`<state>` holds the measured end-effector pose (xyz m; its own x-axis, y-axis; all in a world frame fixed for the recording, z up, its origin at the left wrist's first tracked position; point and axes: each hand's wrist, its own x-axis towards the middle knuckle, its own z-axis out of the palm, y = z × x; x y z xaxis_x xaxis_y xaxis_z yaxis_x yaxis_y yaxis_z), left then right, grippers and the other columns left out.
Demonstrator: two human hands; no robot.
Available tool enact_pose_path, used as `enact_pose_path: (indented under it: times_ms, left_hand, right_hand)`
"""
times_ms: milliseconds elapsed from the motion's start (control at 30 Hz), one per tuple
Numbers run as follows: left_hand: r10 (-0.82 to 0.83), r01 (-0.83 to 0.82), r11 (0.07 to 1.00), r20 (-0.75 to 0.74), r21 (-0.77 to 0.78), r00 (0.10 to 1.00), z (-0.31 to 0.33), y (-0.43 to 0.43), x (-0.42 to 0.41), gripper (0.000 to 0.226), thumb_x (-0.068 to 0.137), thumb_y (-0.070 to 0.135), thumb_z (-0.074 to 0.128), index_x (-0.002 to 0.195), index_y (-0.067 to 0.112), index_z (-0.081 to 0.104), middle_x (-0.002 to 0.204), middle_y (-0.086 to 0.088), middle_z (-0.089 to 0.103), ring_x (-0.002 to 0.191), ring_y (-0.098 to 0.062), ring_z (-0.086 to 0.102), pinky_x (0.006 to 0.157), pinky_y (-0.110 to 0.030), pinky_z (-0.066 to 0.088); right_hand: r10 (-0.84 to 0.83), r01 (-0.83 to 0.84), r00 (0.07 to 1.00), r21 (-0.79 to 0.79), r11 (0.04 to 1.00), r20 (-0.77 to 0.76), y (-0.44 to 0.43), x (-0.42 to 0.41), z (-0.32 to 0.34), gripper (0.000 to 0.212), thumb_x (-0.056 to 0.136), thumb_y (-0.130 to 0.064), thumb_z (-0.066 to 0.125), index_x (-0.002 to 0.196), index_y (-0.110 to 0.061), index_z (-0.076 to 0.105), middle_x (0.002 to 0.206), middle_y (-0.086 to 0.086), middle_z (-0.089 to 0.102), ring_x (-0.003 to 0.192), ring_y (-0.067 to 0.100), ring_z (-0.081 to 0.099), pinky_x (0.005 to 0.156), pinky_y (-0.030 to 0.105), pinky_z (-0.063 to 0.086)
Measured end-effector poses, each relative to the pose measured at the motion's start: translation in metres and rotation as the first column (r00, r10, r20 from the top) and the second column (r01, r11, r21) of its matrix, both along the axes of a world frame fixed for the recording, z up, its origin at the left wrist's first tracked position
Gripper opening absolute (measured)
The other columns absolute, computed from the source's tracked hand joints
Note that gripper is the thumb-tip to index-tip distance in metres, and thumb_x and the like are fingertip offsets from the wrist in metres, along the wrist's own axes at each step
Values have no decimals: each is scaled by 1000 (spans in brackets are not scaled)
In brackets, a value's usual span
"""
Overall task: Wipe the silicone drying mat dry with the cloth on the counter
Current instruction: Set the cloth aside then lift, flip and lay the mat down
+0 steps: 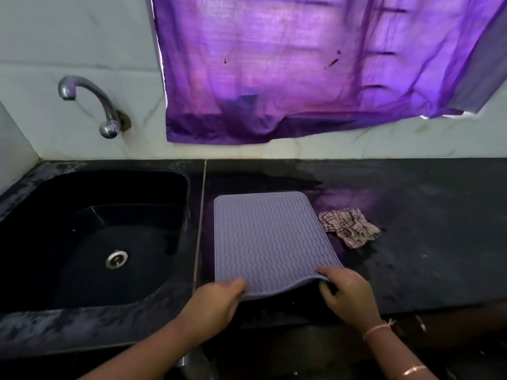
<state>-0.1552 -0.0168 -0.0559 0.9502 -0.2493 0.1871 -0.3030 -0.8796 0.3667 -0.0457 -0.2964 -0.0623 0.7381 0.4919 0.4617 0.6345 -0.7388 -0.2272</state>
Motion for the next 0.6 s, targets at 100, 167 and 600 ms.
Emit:
enact_pose_path:
  times_ms: [100,167,600]
  left_hand:
    - [-10,28,994,-171,103,985,-20,-17,-11,32,90,27,46,122,21,48,126,-1,58,113,-19,57,88,-28,46]
    - [65,-19,988,-300,152,952,-30,-23,-14,57,91,21,43,146,20,27,153,-2,29,139,-17,31,110,-27,28]
    - [275,-120,911,-364,394,890,-29,-25,25,71,96,-1,38,151,14,-5,159,-8,-8,146,-21,-4,117,-31,0]
  right_hand:
    - [84,-107,981,-124,986,-174,-22,-9,-13,46,54,-11,83,99,-14,73,94,0,74,82,16,71,74,26,55]
    - [90,-164,943,-212,963,-321,-33,-8,-18,52,73,-19,69,124,-17,61,124,-1,64,113,14,61,99,26,44]
    - [-44,-172,888,-419,892,-458,5,30,-44,66,89,-5,45,148,-21,22,158,2,17,145,17,14,116,30,6]
